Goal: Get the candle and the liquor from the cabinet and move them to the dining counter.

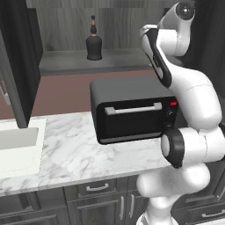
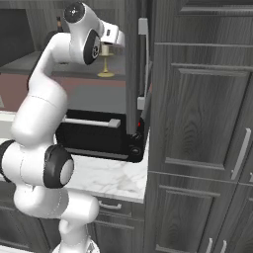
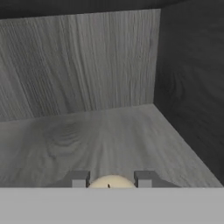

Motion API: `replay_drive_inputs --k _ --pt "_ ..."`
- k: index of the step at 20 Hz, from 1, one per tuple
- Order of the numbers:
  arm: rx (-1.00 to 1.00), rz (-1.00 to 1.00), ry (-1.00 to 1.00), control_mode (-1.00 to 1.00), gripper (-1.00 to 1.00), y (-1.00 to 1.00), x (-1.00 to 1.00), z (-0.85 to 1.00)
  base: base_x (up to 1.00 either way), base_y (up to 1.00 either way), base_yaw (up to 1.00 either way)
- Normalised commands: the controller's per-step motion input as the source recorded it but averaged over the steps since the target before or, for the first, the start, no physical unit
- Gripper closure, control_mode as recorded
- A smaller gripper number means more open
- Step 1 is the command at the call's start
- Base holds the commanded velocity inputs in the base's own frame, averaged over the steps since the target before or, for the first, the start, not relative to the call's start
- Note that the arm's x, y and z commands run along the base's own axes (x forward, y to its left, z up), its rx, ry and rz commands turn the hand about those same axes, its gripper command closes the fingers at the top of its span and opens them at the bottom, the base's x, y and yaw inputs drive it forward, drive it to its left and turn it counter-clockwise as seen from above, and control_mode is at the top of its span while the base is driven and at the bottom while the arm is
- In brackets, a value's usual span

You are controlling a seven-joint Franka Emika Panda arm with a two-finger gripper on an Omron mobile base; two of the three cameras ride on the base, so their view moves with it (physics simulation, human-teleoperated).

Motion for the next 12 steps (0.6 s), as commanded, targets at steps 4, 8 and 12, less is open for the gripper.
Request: replay_drive_inputs --k 4,8,12 --pt "0.0 0.0 0.0 -1.0 1.0 0.21 -1.0 0.0 0.0 0.0 0.0" --pt "0.0 0.0 0.0 -1.0 1.0 0.29 -1.0 -0.02 0.0 0.0 0.0" --pt "0.0 0.0 0.0 -1.0 1.0 0.36 -0.99 -0.09 0.0 0.0 0.0"
